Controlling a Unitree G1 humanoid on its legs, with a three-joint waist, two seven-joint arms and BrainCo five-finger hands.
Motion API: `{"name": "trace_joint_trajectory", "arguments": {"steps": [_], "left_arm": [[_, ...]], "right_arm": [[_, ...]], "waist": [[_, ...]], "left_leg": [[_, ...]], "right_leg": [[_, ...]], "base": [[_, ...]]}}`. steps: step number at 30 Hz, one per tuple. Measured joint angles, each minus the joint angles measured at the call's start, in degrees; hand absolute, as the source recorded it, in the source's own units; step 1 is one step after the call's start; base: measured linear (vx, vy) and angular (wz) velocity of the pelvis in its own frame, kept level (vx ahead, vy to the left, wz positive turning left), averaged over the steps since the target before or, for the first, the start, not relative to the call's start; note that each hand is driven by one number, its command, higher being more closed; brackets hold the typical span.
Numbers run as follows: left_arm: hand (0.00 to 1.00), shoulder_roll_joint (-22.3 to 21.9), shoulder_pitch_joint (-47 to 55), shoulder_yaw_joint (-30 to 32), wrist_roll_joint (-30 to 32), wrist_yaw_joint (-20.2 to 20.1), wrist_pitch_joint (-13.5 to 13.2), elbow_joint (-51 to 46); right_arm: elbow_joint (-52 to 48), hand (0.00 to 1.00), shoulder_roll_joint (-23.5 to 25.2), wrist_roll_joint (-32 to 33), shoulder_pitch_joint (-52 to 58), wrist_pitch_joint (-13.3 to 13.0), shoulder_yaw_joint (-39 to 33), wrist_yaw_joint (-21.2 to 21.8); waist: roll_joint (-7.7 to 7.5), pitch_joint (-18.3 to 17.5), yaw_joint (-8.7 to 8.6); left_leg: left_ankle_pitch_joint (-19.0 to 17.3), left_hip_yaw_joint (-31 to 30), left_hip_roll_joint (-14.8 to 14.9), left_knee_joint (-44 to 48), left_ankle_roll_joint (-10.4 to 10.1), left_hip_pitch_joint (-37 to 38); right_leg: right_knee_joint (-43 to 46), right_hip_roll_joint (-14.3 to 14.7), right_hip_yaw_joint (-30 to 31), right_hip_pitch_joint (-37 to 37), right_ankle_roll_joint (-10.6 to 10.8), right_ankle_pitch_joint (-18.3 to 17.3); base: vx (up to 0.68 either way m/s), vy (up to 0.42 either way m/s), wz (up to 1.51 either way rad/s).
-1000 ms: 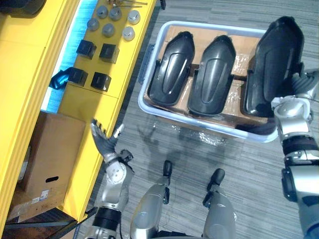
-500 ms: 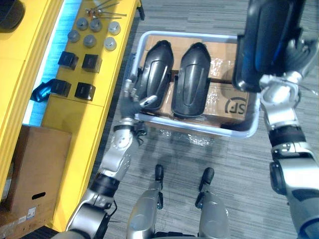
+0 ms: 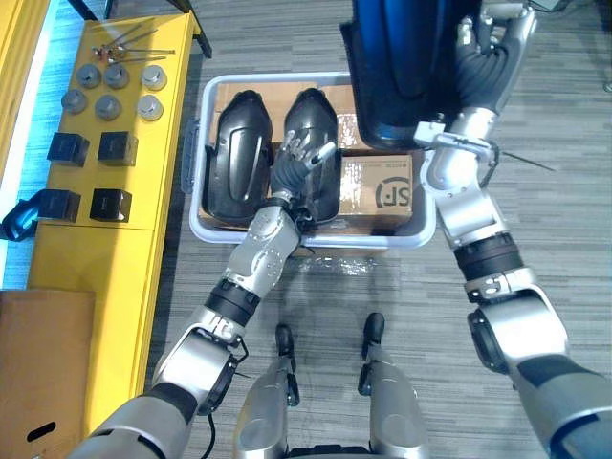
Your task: Walk over and take plastic housings, then place them on the shelf
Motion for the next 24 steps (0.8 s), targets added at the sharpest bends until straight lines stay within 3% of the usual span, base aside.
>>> {"name": "trace_joint_trajectory", "arguments": {"steps": [4, 15, 16, 20, 24], "left_arm": [[0.00, -1.7, -1.6, 1.0, -0.9, -0.1, -1.8, -1.6], [0.00, -2.5, -2.9, 0.9, 0.3, 1.2, -2.3, -2.6], [1.00, -2.5, -2.9, 0.9, 1.0, 1.7, -2.2, -2.6], [1.00, -2.6, -2.9, 0.9, 2.6, 3.3, -0.6, -2.1], [1.00, -2.6, -2.8, 0.4, 4.0, 5.6, -1.6, -1.1]], "right_arm": [[0.0, 1.00, 1.2, 0.0, 1.7, -1.0, 2.1, 1.8], [0.1, 1.00, 4.1, -1.1, 2.3, -3.9, 6.1, 3.2], [0.1, 1.00, 4.3, -1.1, 2.3, -4.4, 6.4, 3.2], [0.0, 1.00, 5.4, -1.1, 2.4, -5.1, 7.3, 3.0], [-3.6, 1.00, 6.4, -1.1, 4.3, -5.2, 7.8, 3.0]], "waist": [[-0.03, 0.0, -0.21], [-0.11, 0.1, -0.13], [-0.11, 0.1, -0.13], [-0.11, 0.1, -0.08], [-0.47, 0.1, -0.12]], "left_leg": [[-0.2, 0.1, 0.0, 0.1, 0.1, 0.0], [-2.0, 0.4, 0.3, 4.0, 0.3, -2.5], [-2.0, 0.4, 0.3, 4.0, 0.3, -2.5], [-2.0, 0.4, 0.4, 4.0, 0.3, -2.5], [-2.0, 0.6, 0.5, 4.0, 0.3, -2.4]], "right_leg": [[0.0, 0.0, 0.1, 0.0, 0.0, 0.0], [0.2, 0.0, 0.4, -0.8, 0.0, 0.0], [0.2, 0.0, 0.4, -0.8, 0.0, 0.0], [0.2, 0.1, 0.4, -0.8, 0.0, 0.0], [0.2, 0.2, 0.5, -0.8, 0.0, 0.0]], "base": [[0.01, 0.002, -0.02], [0.00, 0.002, -0.01], [0.00, 0.000, 0.00], [0.00, 0.000, 0.00], [0.00, 0.001, -0.01]]}}
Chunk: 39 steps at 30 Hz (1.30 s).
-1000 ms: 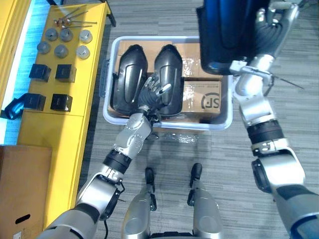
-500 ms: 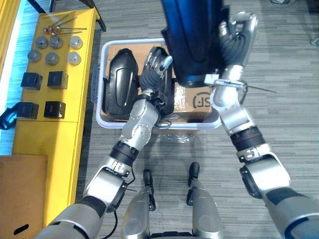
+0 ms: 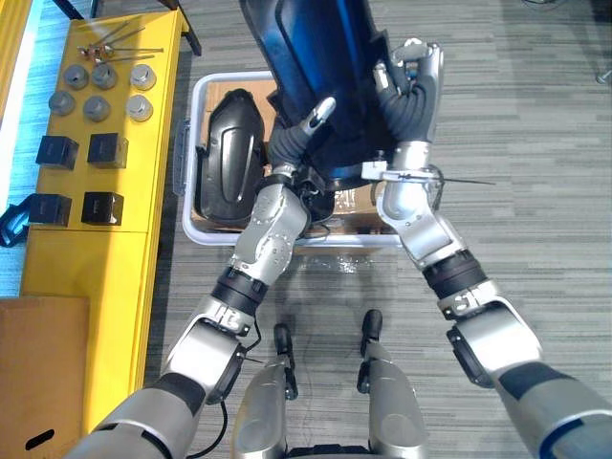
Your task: Walk over and take plastic housings, then place them on the shelf
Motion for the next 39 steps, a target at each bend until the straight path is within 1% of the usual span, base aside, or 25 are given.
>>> {"name": "trace_joint_trajectory", "arguments": {"steps": [3, 6, 7, 8, 9, 10, 11, 13, 14, 15, 16, 17, 20, 21, 27, 30, 33, 34, 37, 39], "left_arm": [[1.00, 0.0, 0.1, 0.1, -0.9, 0.4, -2.1, 1.4], [1.00, -0.8, 0.4, 0.2, -3.2, 1.9, -5.7, 1.4], [1.00, -1.4, 0.8, 0.3, -4.2, 2.4, -7.5, 1.4], [1.00, -1.8, 1.1, 0.6, -4.6, 2.8, -9.0, 1.4], [1.00, -1.9, 1.1, 0.7, -4.6, 3.2, -9.7, 1.4], [1.00, -2.2, 1.2, 1.1, -4.6, 3.9, -11.3, 1.4], [1.00, -2.5, 1.5, 1.3, -4.6, 3.9, -12.9, 1.4], [1.00, -3.1, 2.4, 1.7, -5.0, 3.9, -14.8, 1.4], [1.00, -3.7, 3.2, 2.3, -5.7, 3.7, -16.1, 1.0], [1.00, -3.9, 3.4, 2.5, -6.6, 3.4, -16.9, 0.9], [1.00, -3.9, 3.5, 2.5, -7.3, 3.0, -17.9, 0.9], [1.00, -3.8, 3.9, 2.6, -7.4, 2.5, -18.3, 0.6], [1.00, -4.1, 5.5, 2.3, -9.7, 1.4, -19.1, -0.8], [1.00, -4.6, 6.4, 2.2, -11.2, 1.0, -20.1, -1.5], [1.00, -4.9, 7.9, 2.2, -11.0, 0.2, -20.5, -2.1], [1.00, -5.0, 8.8, 2.2, -8.6, 0.3, -20.5, -3.4], [1.00, -5.0, 8.8, 2.2, -4.6, 1.8, -20.2, -3.5], [1.00, -5.0, 9.0, 2.2, -3.2, 2.3, -19.9, -3.6], [1.00, -4.8, 10.2, 2.4, 0.2, 4.1, -19.4, -4.9], [1.00, -4.4, 10.2, 2.9, 0.7, 4.6, -19.4, -6.0]], "right_arm": [[-0.2, 1.00, 0.3, 0.0, 0.1, 0.0, 1.1, 0.1], [-2.5, 1.00, 0.5, 0.0, 1.0, 0.0, 1.4, 0.1], [-3.5, 1.00, 0.6, 0.0, 1.8, 0.0, 1.4, 0.2], [-4.3, 1.00, 0.8, 0.0, 2.4, 0.0, 1.5, 0.2], [-4.6, 1.00, 0.9, 0.1, 2.6, 0.0, 1.5, 0.2], [-4.9, 1.00, 1.1, 0.1, 2.9, 0.1, 1.5, 0.2], [-4.9, 1.00, 1.5, 0.1, 3.1, 0.1, 1.4, 0.2], [-5.0, 1.00, 2.2, 0.1, 3.6, 0.3, 1.4, 0.2], [-5.6, 1.00, 2.6, 0.1, 4.4, 0.3, 1.4, 0.2], [-6.1, 1.00, 2.8, 0.1, 4.8, 0.4, 1.4, 0.2], [-7.2, 1.00, 3.0, 0.1, 5.7, 0.8, 1.4, 0.2], [-7.5, 1.00, 3.2, 0.2, 6.5, 0.9, 1.3, 0.2], [-7.8, 1.00, 3.3, 0.2, 7.2, 0.9, 1.3, 0.5], [-9.4, 1.00, 3.4, 0.1, 8.4, 1.0, 1.3, 1.2], [-10.6, 1.00, 3.8, 0.5, 10.6, 1.3, 1.3, 1.4], [-11.8, 1.00, 3.9, 0.6, 11.8, 1.3, 0.8, 1.4], [-11.9, 1.00, 3.9, 1.9, 13.0, 1.3, 0.5, 1.5], [-11.9, 0.00, 3.9, 2.5, 13.4, 1.3, 0.4, 1.6], [-12.3, 0.00, 3.9, 3.1, 14.9, 1.1, 0.4, 3.7], [-12.2, 0.00, 3.9, 3.6, 16.3, 1.1, 0.7, 4.9]], "waist": [[-0.66, 0.2, -0.05], [-1.05, 0.3, -0.41], [-1.05, 0.3, -0.40], [-1.06, 0.3, -0.41], [-1.06, 0.3, -0.41], [-1.06, 0.3, -0.42], [-1.06, 0.3, -0.44], [-1.21, 0.4, -0.42], [-1.48, 0.2, -0.43], [-1.64, 0.2, -0.43], [-2.16, 0.2, -0.44], [-2.63, 0.2, -0.46], [-2.81, 0.2, -0.58], [-2.81, 0.2, -0.52], [-2.83, 0.2, -0.44], [-2.91, 0.2, -0.49], [-2.91, 0.2, -0.50], [-2.91, 0.2, -0.51], [-2.91, 0.2, -0.50], [-2.93, 0.3, -0.47]], "left_leg": [[0.0, 0.5, 0.0, 0.0, 0.0, 0.6], [0.0, 0.5, 0.0, 0.0, 0.0, 0.6], [0.0, 0.5, 0.0, 0.0, 0.0, 0.6], [0.0, 0.5, 0.1, 0.0, 0.0, 0.6], [0.0, 0.5, 0.1, 0.0, 0.0, 0.7], [0.0, 0.6, 0.1, -0.1, 0.0, 0.7], [0.0, 0.6, 0.1, -0.1, 0.0, 0.9], [-0.1, 0.7, 0.2, -0.2, -0.1, 1.5], [-0.3, 0.8, 0.3, -0.2, -0.2, 1.7], [-0.4, 0.8, 0.3, -0.2, -0.3, 1.7], [-0.5, 0.8, 0.4, -0.2, -0.3, 1.7], [-0.5, 0.9, 0.5, -0.2, -0.3, 1.7], [-0.5, 1.0, 0.5, -0.2, -0.3, 1.7], [-0.5, 1.1, 0.5, -0.3, -0.3, 1.9], [-0.5, 1.8, 0.5, -1.2, -0.3, 3.4], [-0.5, 1.9, 0.6, -1.4, -0.4, 3.5], [-0.5, 1.9, 0.7, -1.4, -0.4, 3.5], [-0.6, 1.9, 0.7, -1.5, -0.4, 3.6], [-0.6, 1.9, 0.7, -1.5, -0.4, 3.6], [-0.6, 1.9, 0.7, -1.5, -0.4, 3.6]], "right_leg": [[0.0, 0.0, 0.6, 0.2, 0.0, 0.0], [0.0, 0.0, 0.6, 0.2, 0.0, 0.0], [0.0, 0.1, 0.6, 0.2, 0.0, 0.0], [0.0, 0.1, 0.6, 0.2, 0.0, 0.0], [0.0, 0.1, 0.6, 0.2, 0.0, 0.0], [0.0, 0.1, 0.6, 0.3, 0.0, 0.0], [0.0, 0.1, 0.6, 0.4, 0.0, 0.0], [-0.1, 0.2, 0.8, 1.0, 0.0, 0.0], [-0.1, 0.3, 0.9, 1.1, 0.0, 0.0], [-0.2, 0.4, 0.9, 1.1, 0.0, 0.0], [-0.3, 0.5, 1.0, 1.1, 0.0, 0.0], [-0.3, 0.6, 1.0, 1.1, 0.0, 0.0], [-0.3, 0.5, 1.1, 1.1, 0.0, 0.0], [-0.3, 0.5, 1.2, 1.1, 0.0, 0.0], [-0.7, 0.5, 1.9, 2.0, 0.0, 0.0], [-0.8, 0.5, 2.0, 2.0, 0.0, 0.0], [-0.9, 0.5, 2.0, 2.0, 0.0, 0.0], [-0.9, 0.5, 2.0, 2.0, 0.0, 0.0], [-0.9, 0.6, 2.1, 2.0, 0.0, 0.0], [-0.9, 0.6, 2.1, 2.0, 0.0, 0.0]], "base": [[0.00, 0.007, -0.09], [0.00, 0.000, 0.00], [0.00, 0.000, 0.00], [0.00, 0.000, 0.00], [0.00, 0.000, 0.00], [0.00, 0.000, 0.00], [0.00, 0.000, 0.00], [0.00, 0.008, -0.04], [0.00, 0.007, -0.05], [0.00, 0.006, -0.04], [0.00, 0.000, 0.00], [0.00, 0.000, 0.00], [0.00, 0.004, -0.01], [0.01, 0.011, -0.03], [0.01, 0.012, -0.06], [0.00, 0.008, -0.03], [0.00, 0.000, 0.00], [0.00, 0.000, 0.00], [0.00, 0.000, 0.00], [0.00, 0.000, 0.00]]}}
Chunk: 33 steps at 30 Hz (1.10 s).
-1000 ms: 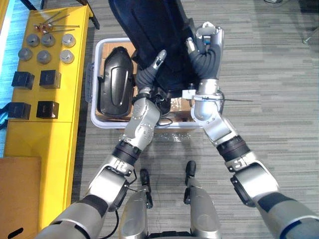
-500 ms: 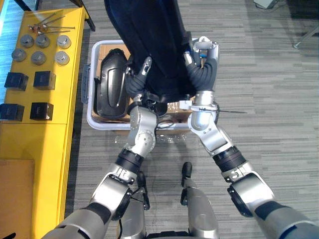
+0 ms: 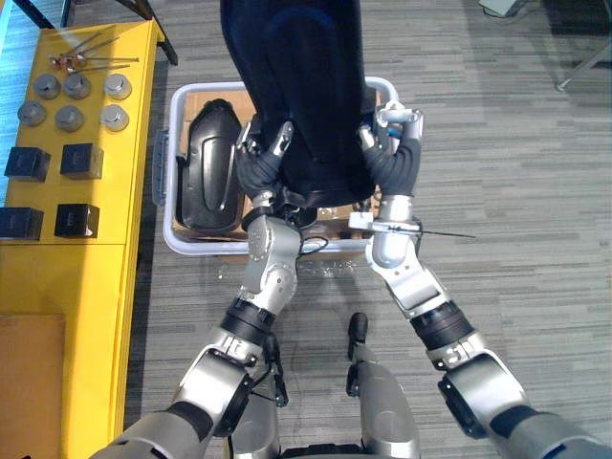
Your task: Walk over and take plastic housings, then place them on the shelf
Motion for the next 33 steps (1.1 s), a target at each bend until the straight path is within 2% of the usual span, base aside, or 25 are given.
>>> {"name": "trace_joint_trajectory", "arguments": {"steps": [2, 8, 11, 14, 20, 24, 29, 33], "left_arm": [[1.00, 0.6, 0.0, 0.3, 0.6, 0.6, -0.1, -3.3], [1.00, 1.7, 0.0, 0.5, 9.5, 3.5, 0.3, -5.2], [1.00, 2.1, 0.0, 0.4, 14.2, 5.8, 1.9, -5.1], [1.00, 2.6, 0.0, 0.3, 18.4, 9.1, 4.2, -3.7], [1.00, 3.2, 0.6, 0.4, 28.9, 20.1, 9.0, 1.3], [1.00, 3.2, 1.1, 0.4, 32.9, 25.9, 10.7, 3.4], [1.00, 2.0, 2.1, 1.3, 35.3, 31.4, 10.7, 5.4], [1.00, 0.9, 2.1, 3.4, 35.4, 33.9, 8.7, 5.5]], "right_arm": [[0.3, 0.00, 0.0, 0.9, 2.4, 0.1, 0.1, 0.1], [0.8, 0.00, 0.0, 1.0, 3.2, 0.3, 0.8, 0.1], [0.8, 0.00, 0.0, 1.1, 3.1, 0.5, 1.0, 0.1], [0.8, 0.00, 0.2, 1.5, 2.4, 0.6, 1.6, 0.2], [1.4, 0.00, 0.4, 1.6, 1.0, 2.6, 3.8, 0.0], [1.4, 0.00, 1.3, 1.5, 0.9, 2.6, 4.9, -0.2], [1.4, 0.00, 2.1, 1.6, 0.8, 2.6, 4.9, -0.7], [1.4, 0.00, 2.5, 1.6, 0.8, 2.6, 4.8, -1.4]], "waist": [[-0.07, 0.0, 0.14], [-0.65, -0.3, 0.04], [-1.07, -0.5, 0.05], [-1.09, -0.5, 0.08], [-1.09, -0.5, 0.13], [-1.09, -0.5, 0.14], [-1.09, -0.5, 0.50], [-1.09, -0.5, 0.76]], "left_leg": [[0.0, 0.0, 0.0, 0.0, 0.0, 0.0], [0.0, 0.0, 0.0, 0.0, 0.0, 0.0], [0.0, 0.0, 0.0, 0.2, 0.0, 0.0], [0.0, 0.0, 0.0, 0.3, 0.0, 0.0], [0.0, 0.0, 0.0, 0.5, 0.0, 0.0], [0.0, -0.1, 0.0, 0.5, 0.0, -0.1], [-0.1, 0.0, -0.1, 0.5, 0.0, -0.2], [-0.4, -0.1, 0.0, 1.3, 0.0, -0.6]], "right_leg": [[0.0, 0.0, 0.0, 0.0, 0.0, 0.0], [-0.1, 0.0, 0.0, 0.0, 0.0, 0.0], [-0.1, 0.0, 0.0, 0.1, 0.0, 0.0], [-0.5, 0.0, 0.0, 0.4, -0.1, 0.3], [-2.1, 0.2, 0.0, 1.1, -0.1, 1.2], [-2.1, 0.2, 0.0, 1.1, -0.1, 1.2], [-2.1, 0.4, 0.0, 1.0, -0.1, 1.2], [-2.0, 0.5, 0.0, 0.9, -0.1, 1.2]], "base": [[0.00, 0.000, 0.00], [0.00, 0.000, 0.00], [0.00, 0.000, 0.00], [0.00, 0.000, 0.00], [0.00, 0.000, 0.00], [0.00, 0.000, 0.00], [0.00, 0.000, 0.00], [0.00, 0.000, 0.00]]}}
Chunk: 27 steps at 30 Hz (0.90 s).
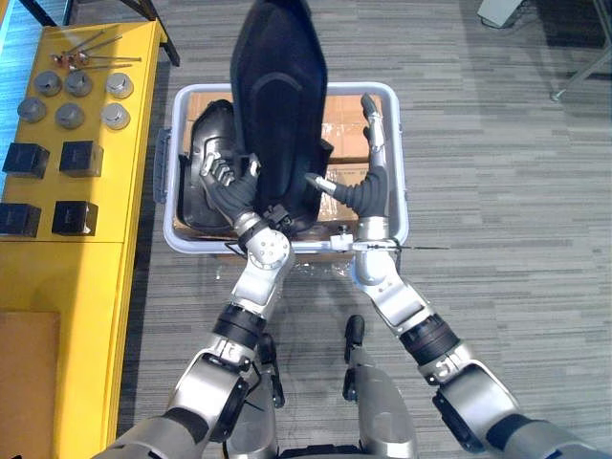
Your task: Walk over and take plastic housings, then place them on the shelf
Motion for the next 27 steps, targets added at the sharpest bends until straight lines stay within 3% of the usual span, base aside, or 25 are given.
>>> {"name": "trace_joint_trajectory", "arguments": {"steps": [10, 15, 18, 20, 24, 27], "left_arm": [[1.00, 0.0, 0.0, 2.5, 0.2, 1.0, -1.9, 1.5], [1.00, 0.2, 0.0, 3.8, -0.1, -1.3, -5.7, 1.0], [1.00, 0.8, 5.1, 4.7, -1.9, -9.9, -9.1, -9.7], [1.00, 0.9, 8.8, 4.9, -2.2, -13.6, -9.9, -15.4], [1.00, 2.3, 22.3, 4.9, -3.0, -24.5, -11.2, -27.3], [1.00, 2.4, 28.3, 5.5, -6.0, -30.1, -11.1, -30.0]], "right_arm": [[1.5, 0.00, 0.9, 0.0, 0.0, 0.1, -0.1, 0.1], [-0.1, 0.00, 1.2, 0.7, 1.5, 0.1, -3.0, 1.8], [-7.5, 0.00, 0.8, 7.8, 8.7, -1.7, -8.0, 6.7], [-8.8, 0.00, 0.1, 10.6, 12.5, -2.9, -10.8, 9.0], [-12.2, 0.00, -2.0, 17.6, 24.3, -4.6, -17.5, 15.7], [-12.3, 0.00, -2.5, 19.1, 27.8, -5.0, -19.5, 19.1]], "waist": [[-0.08, 0.0, 0.57], [-0.48, -0.3, 0.56], [-0.90, -0.5, 0.50], [-0.94, -0.7, 0.48], [-0.67, -6.1, 0.55], [-0.32, -9.1, 0.63]], "left_leg": [[0.0, 0.1, 0.0, 0.1, 0.0, -0.4], [0.0, 0.2, 0.0, 0.1, 0.0, -0.3], [-0.1, 0.2, -0.1, -0.3, 0.1, 0.8], [-0.4, 0.2, -0.1, -0.4, 0.2, 2.0], [-0.7, 0.2, -0.6, -2.5, 0.2, 4.3], [-0.7, 0.2, -0.7, -4.4, 0.1, 6.9]], "right_leg": [[0.7, 0.0, 0.3, -0.9, 0.0, 0.0], [0.7, 0.0, 0.4, -0.9, 0.0, 0.0], [0.8, -0.1, 0.4, 0.0, 0.0, -0.3], [0.8, -0.2, 0.2, 1.3, 0.2, -0.7], [-0.5, -0.4, -0.3, 3.2, 0.7, -1.5], [-2.0, -0.3, -1.2, 6.0, 0.8, -1.6]], "base": [[0.00, 0.001, -0.01], [0.00, 0.000, 0.00], [0.00, 0.000, 0.00], [0.01, 0.004, 0.02], [0.07, 0.017, 0.03], [0.09, 0.003, 0.07]]}}
